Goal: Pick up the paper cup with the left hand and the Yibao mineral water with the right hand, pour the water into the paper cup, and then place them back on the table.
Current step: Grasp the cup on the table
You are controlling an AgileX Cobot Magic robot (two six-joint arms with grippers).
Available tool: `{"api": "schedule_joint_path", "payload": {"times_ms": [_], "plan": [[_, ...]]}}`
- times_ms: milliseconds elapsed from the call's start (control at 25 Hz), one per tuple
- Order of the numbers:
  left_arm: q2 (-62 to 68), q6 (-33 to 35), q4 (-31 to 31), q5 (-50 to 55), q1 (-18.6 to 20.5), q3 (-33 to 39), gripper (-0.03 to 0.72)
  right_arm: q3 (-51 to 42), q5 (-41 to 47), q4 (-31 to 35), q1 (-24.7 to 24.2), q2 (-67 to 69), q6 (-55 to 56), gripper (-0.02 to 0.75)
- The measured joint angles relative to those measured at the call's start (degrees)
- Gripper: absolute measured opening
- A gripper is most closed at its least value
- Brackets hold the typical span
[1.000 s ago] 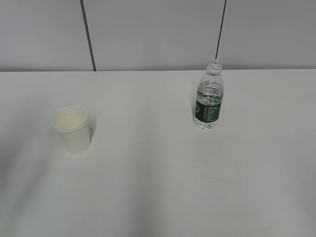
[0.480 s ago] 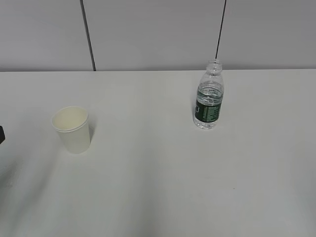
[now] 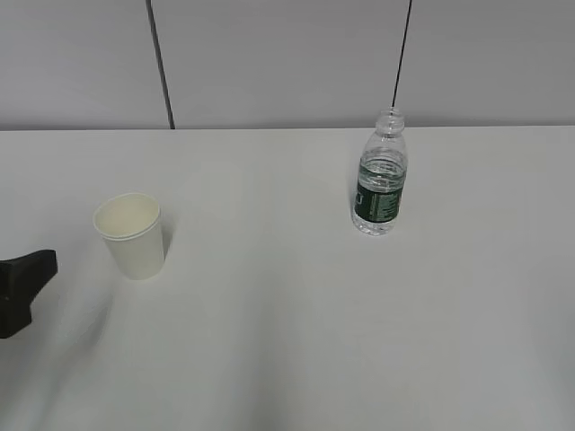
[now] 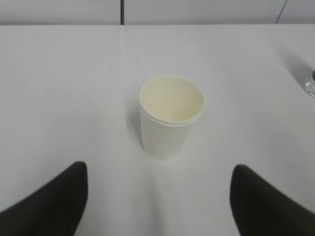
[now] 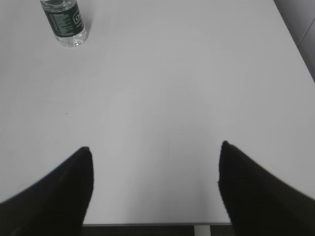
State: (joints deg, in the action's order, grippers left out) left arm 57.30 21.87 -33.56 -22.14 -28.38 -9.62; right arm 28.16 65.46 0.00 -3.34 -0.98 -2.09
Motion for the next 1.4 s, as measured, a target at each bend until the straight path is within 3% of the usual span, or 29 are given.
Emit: {"api": "schedule_joint_path", "payload": {"times_ms": [320,1000,1400], "plan": [[16.1,-10.0,3.6,-15.2,-7.6,-0.1,0.539,0.0,0.0,-0.3,0.0,0.0,0.0,0.585],[40.9,-16.2,9.8,-42.1,-8.1,-1.2,0.539,0.0,0.0,-0.3,0.0,0.0,0.0,0.585],[50.6,-19.1,9.2,-43.1,-8.1,-6.3,0.627,0.0,0.0,-0.3,0.0,0.0,0.0,0.585]]}}
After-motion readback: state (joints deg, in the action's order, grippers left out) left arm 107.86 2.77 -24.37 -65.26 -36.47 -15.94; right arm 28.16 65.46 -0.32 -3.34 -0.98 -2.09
